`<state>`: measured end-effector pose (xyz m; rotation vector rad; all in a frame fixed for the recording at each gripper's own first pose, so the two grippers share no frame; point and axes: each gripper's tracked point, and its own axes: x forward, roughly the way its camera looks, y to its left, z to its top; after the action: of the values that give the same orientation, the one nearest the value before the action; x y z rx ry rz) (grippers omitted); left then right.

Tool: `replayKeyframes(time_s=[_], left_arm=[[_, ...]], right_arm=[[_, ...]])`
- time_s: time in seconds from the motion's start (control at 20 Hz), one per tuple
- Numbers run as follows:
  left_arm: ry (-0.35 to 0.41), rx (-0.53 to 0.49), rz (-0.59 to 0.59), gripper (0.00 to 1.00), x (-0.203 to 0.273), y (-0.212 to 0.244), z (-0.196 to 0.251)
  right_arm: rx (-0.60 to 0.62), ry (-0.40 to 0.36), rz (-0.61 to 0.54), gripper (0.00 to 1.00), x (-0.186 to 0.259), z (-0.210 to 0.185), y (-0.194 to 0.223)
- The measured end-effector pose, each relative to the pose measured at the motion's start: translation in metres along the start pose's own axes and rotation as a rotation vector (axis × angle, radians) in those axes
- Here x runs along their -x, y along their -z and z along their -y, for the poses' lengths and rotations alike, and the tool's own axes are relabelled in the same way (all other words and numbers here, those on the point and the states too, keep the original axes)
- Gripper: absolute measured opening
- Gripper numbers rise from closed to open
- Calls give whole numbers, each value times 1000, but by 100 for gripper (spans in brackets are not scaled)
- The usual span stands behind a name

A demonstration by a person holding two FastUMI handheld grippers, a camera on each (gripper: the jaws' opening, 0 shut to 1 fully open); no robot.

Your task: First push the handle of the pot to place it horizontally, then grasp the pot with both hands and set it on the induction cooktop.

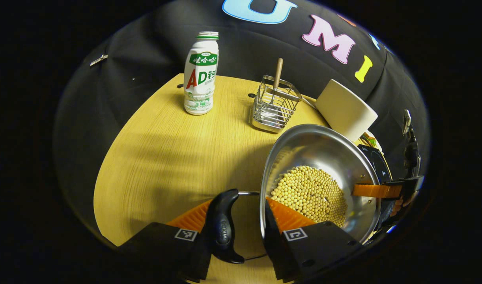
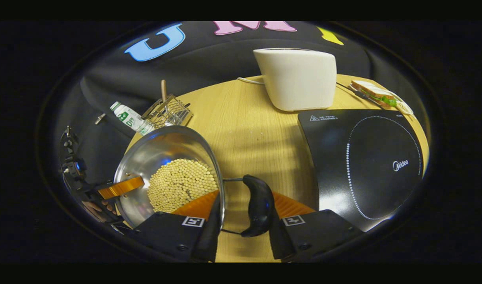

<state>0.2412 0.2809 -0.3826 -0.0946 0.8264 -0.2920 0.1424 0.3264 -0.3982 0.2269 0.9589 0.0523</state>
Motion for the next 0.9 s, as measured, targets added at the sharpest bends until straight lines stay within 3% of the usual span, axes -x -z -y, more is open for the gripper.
replayKeyframes(time_s=[0.05,0.5,0.9], left_arm=[[-4,8,3,64,2,1,-1],[-39,26,51,63,32,3,4],[-16,-17,83,61,54,-19,67]], right_arm=[[10,-1,1,52,1,-1,2],[52,-20,41,56,23,-8,-6],[26,-11,111,56,77,33,-30]])
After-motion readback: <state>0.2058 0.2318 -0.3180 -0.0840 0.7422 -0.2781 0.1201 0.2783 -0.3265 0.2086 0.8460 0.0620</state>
